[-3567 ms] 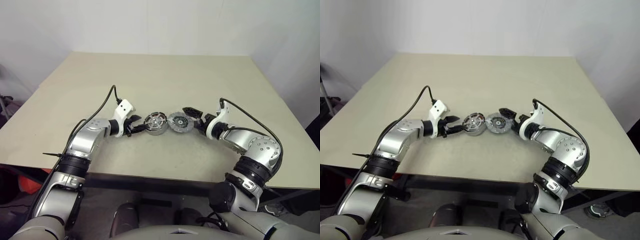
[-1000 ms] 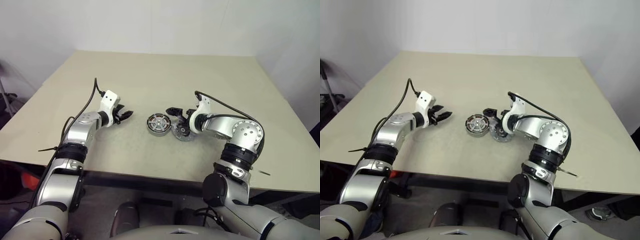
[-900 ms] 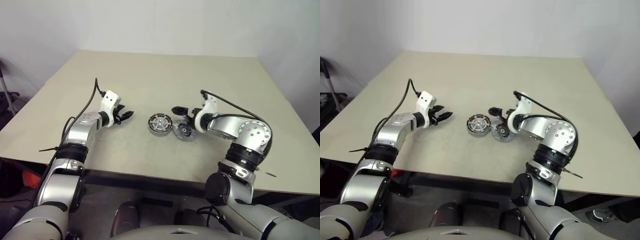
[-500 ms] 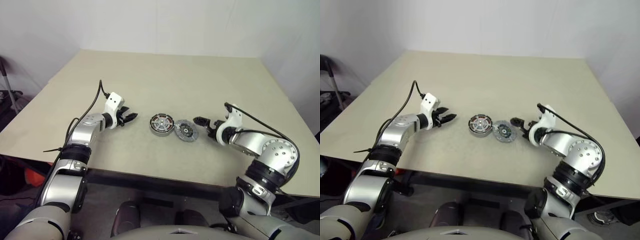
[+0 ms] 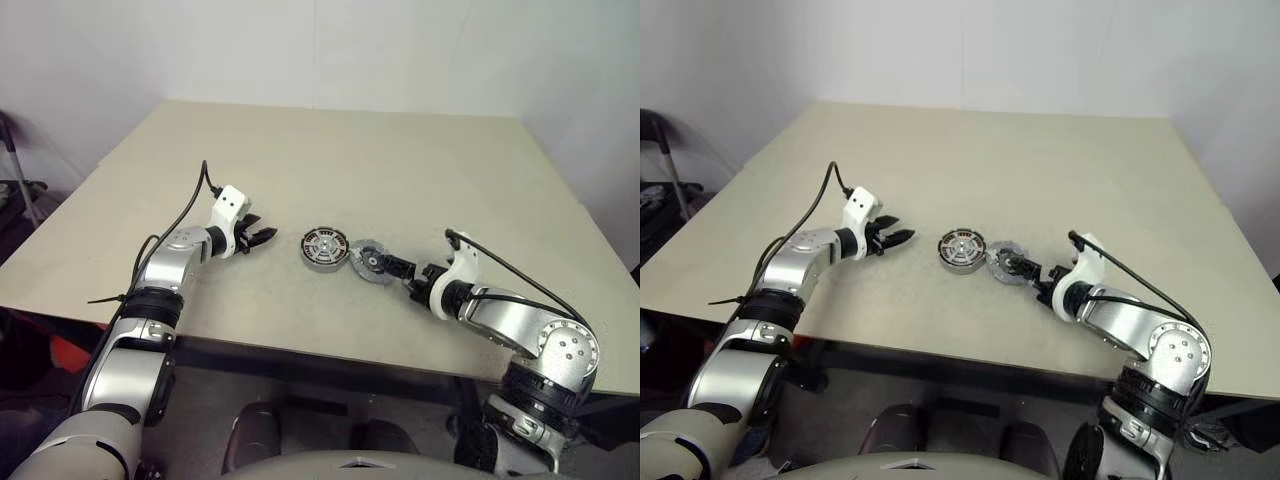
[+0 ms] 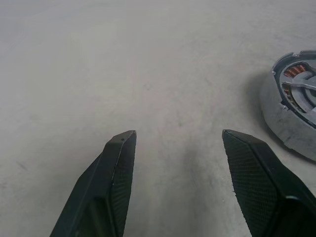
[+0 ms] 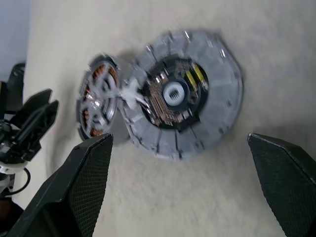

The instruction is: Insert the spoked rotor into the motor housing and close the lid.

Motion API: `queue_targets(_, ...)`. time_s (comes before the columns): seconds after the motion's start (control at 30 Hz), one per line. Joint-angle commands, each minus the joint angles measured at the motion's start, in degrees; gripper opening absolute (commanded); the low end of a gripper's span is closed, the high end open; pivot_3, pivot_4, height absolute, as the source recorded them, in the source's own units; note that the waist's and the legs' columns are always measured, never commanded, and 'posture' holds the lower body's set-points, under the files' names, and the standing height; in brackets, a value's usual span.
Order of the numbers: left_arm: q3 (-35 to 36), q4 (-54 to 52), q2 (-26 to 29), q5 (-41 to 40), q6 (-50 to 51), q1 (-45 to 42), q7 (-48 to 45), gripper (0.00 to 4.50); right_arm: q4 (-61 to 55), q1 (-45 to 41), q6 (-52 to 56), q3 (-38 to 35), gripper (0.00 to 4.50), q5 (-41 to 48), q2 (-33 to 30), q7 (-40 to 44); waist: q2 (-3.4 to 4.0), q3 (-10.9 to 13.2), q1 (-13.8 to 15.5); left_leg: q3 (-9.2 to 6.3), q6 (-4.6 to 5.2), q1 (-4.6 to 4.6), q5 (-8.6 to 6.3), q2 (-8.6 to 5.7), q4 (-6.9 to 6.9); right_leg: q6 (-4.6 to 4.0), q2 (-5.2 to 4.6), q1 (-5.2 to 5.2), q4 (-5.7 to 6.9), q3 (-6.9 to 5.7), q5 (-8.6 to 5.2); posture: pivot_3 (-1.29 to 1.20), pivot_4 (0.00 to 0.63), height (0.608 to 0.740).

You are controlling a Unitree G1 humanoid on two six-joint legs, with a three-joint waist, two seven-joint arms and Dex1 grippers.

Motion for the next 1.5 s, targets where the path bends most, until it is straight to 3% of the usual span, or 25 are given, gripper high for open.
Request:
queue_targets(0.03, 0.43, -1.64, 0.87, 0.23, -0.03, -1.65, -0.16, 2.95, 0.14, 1.52, -8.47, 6.08, 4.47, 9.15, -3.55, -4.25, 0.00, 0.00, -0.05, 0.00, 0.00, -0.01, 0.00, 0.00, 0.00, 0.00, 0.00, 0.00, -0.01, 0.00, 0.00, 0.00, 0.000, 0.740)
queue_targets(0.33, 0.49, -2.48, 2.16, 0.39, 0.68, -1.52, -0.22, 2.95, 4.30, -0.08, -22.96, 16.44, 4.47, 12.50, -5.88, -3.67, -0.03, -0.02, -0.30, 0.05, 0.05, -0.11, -0.03, 0.02, 0.10, 0.05, 0.01, -0.02, -0.05, -0.04, 0.01, 0.00, 0.000, 0.740)
queue_targets(0.63, 0.52, -2.93, 2.59, 0.53, 0.67, -1.02, 0.01, 2.95, 11.12, -6.42, -30.36, 18.24, 4.47, 2.20, -4.81, 6.61, -0.03, -0.02, -0.56, 0.07, 0.13, -0.47, -0.08, 0.00, 0.45, 0.08, 0.00, -0.10, -0.03, -0.12, 0.06, 0.00, 0.000, 0.740)
queue_targets(0.9, 0.34, -2.94, 2.55, 0.91, 0.36, -0.39, 0.21, 2.95, 9.42, -11.21, -29.94, 18.24, 4.47, -0.28, -5.17, 17.87, -0.03, -0.01, -0.91, 0.09, 0.22, -0.61, -0.12, 0.00, 0.54, -0.09, 0.00, -0.12, -0.04, -0.20, 0.28, 0.00, 0.000, 0.740)
queue_targets(1.17, 0.66, -1.08, 2.08, 1.43, -0.74, -1.54, 0.94, 2.95, 9.09, -19.49, -26.57, 23.25, 4.47, 3.51, -2.13, 19.27, -0.03, -0.02, -1.44, 0.09, 0.25, -0.60, -0.14, 0.03, 0.58, -0.17, 0.02, -0.13, 0.00, -0.22, 0.32, 0.00, 0.000, 0.740)
queue_targets(1.33, 1.02, -0.25, 2.11, 1.28, -1.21, -2.28, 1.55, 2.95, 14.36, -21.47, -25.21, 26.78, 4.47, -2.64, 0.32, 21.29, -0.06, -0.03, -1.33, 0.08, 0.29, -0.65, -0.17, 0.02, 0.63, -0.23, 0.01, -0.13, -0.01, -0.23, 0.31, 0.00, 0.000, 0.740)
queue_targets(1.4, 1.17, -0.40, 2.18, 1.16, -1.22, -2.09, 1.66, 2.95, 13.90, -21.61, -24.30, 27.27, 4.47, -5.43, -0.96, 23.13, -0.06, -0.02, -1.23, 0.07, 0.29, -0.69, -0.17, 0.00, 0.65, -0.25, -0.01, -0.13, -0.02, -0.25, 0.29, 0.00, 0.000, 0.740)
queue_targets(1.5, 1.37, -0.89, 2.16, 1.00, -1.22, -1.16, 1.80, 2.95, 10.81, -22.06, -25.33, 29.66, 4.47, -16.34, -5.94, 30.99, -0.09, -0.02, -0.98, 0.06, 0.31, -0.77, -0.18, -0.04, 0.68, -0.15, -0.05, -0.12, -0.07, -0.26, 0.36, 0.00, 0.000, 0.740)
